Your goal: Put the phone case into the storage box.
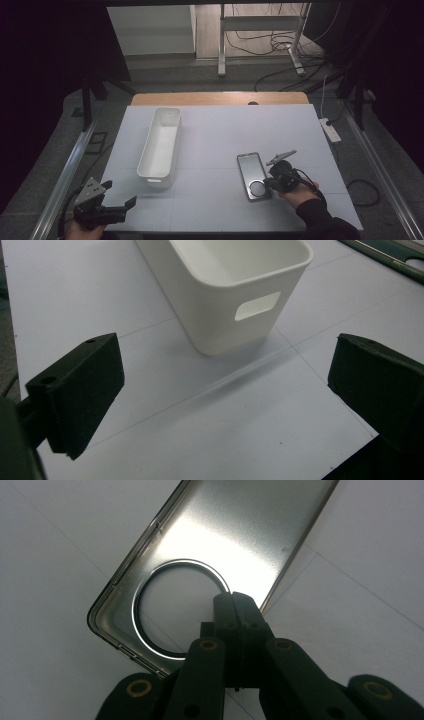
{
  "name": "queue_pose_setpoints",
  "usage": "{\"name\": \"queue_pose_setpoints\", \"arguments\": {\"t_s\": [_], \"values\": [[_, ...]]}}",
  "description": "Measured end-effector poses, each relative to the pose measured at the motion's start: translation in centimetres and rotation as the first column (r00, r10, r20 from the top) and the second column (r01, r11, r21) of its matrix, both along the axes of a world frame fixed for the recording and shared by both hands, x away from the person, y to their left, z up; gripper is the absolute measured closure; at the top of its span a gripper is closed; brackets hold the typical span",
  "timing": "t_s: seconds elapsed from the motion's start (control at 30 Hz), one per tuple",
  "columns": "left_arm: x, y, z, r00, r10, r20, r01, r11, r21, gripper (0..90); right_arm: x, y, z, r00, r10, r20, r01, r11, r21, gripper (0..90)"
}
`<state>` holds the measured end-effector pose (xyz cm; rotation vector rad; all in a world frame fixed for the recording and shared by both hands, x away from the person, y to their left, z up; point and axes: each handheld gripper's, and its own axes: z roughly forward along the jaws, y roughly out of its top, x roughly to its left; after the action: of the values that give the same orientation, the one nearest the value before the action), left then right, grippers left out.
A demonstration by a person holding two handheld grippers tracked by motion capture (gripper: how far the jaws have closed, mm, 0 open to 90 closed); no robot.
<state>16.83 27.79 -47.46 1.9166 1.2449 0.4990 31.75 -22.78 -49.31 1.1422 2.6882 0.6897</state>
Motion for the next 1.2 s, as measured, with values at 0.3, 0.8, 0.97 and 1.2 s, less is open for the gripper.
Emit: {"name": "queue_pose_setpoints", "arguments": {"t_s": [0.3,0.8,0.97,1.2], "values": [[0.0,0.0,0.0,1.0000,0.000,-0.001,0.000,1.0000,-0.001,2.4,0.1,0.0,0.0,1.0000,-0.002,0.007,0.003,1.000,-0.029,89.7],[0.1,0.0,0.0,1.0000,0.001,-0.004,-0.001,1.0000,-0.001,2.5,1.7,-1.0,0.0,0.9987,-0.036,0.036,0.037,0.999,-0.038,89.7],[0.1,0.0,0.0,1.0000,0.002,-0.006,-0.002,1.0000,-0.002,2.5,2.0,-1.1,-0.1,0.9983,-0.038,0.044,0.040,0.998,-0.044,89.8],[0.1,0.0,0.0,1.0000,0.002,-0.007,-0.002,1.0000,0.000,2.6,3.0,-1.2,-0.2,0.9968,-0.046,0.065,0.049,0.998,-0.050,89.7]]}}
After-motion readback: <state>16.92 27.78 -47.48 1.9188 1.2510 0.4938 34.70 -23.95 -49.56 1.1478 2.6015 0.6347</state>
